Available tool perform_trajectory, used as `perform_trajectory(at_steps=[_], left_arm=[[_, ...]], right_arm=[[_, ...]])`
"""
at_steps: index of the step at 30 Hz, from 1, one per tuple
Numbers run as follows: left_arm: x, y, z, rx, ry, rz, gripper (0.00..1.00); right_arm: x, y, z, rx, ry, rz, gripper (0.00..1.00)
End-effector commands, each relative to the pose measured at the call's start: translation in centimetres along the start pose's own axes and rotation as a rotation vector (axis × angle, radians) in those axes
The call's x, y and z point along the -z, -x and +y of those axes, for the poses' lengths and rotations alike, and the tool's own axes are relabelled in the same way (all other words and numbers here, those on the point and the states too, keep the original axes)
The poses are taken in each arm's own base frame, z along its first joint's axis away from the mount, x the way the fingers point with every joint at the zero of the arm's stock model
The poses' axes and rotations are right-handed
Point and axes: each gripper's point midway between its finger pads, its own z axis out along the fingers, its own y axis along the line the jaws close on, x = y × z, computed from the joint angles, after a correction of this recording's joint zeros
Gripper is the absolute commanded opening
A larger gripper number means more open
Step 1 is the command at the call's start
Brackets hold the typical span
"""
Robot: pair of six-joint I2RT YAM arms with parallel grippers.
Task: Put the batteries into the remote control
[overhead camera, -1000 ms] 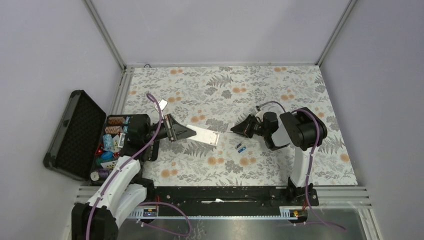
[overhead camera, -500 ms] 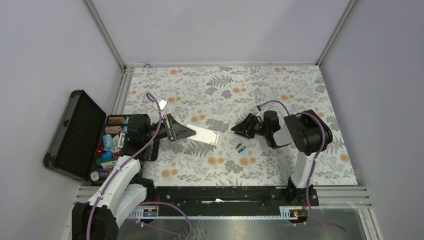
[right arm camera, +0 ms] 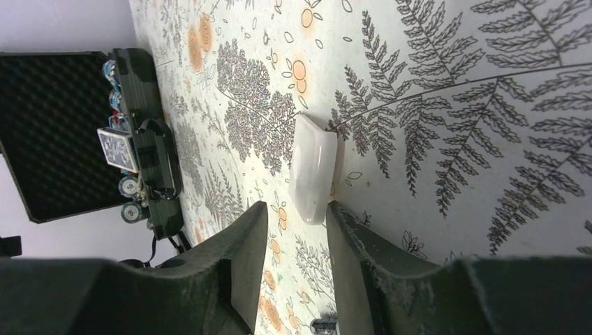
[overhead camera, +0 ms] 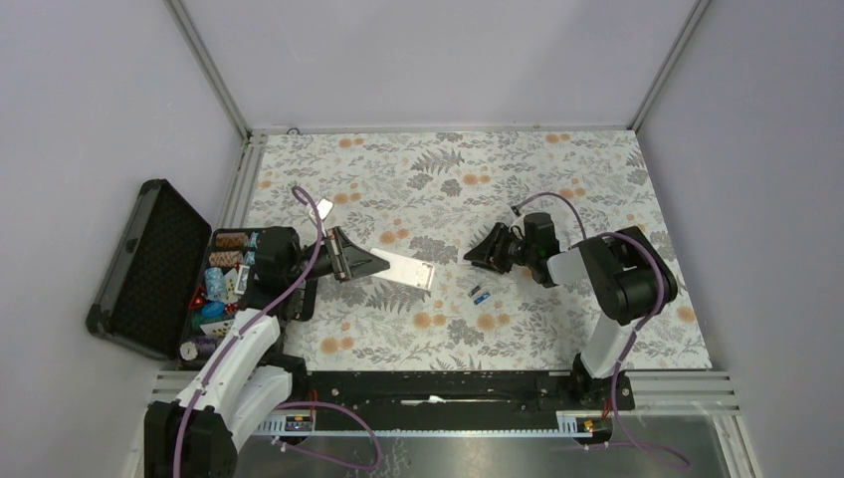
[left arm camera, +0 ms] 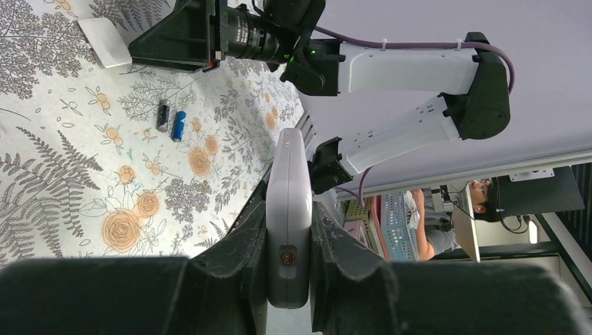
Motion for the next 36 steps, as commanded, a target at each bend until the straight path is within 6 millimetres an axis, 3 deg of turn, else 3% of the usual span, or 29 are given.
perform_trajectory(at_steps=[1, 10, 16, 27, 36], left_arm=[[0.1, 0.4, -0.1, -0.045, -0.011, -0.017, 0.00], [0.1, 0.4, 0.3, -0.035, 0.003, -0.018, 0.00], [0.1, 0.4, 0.9, -0.022, 0.035, -0.026, 0.00], [-0.1, 0.2, 3.6, 0.062, 0.119, -0.071, 0.00], [-1.6, -0.1, 4.7, 0.089, 0.161, -0.052, 0.00]], right_arm=[[1.0, -0.7, -3.4, 0.018, -0.197, 0.029, 0.46], [2.2, -0.4, -4.4, 0.054, -0.329, 0.046, 0.48], [3.4, 0.2, -2.9, 0.098, -0.333, 0.019, 0.48], [7.2, 0.7, 3.5, 0.249, -0.233, -0.045, 0.51], [9.7, -2.3, 9.2, 0.422, -0.080, 0.008, 0.58]])
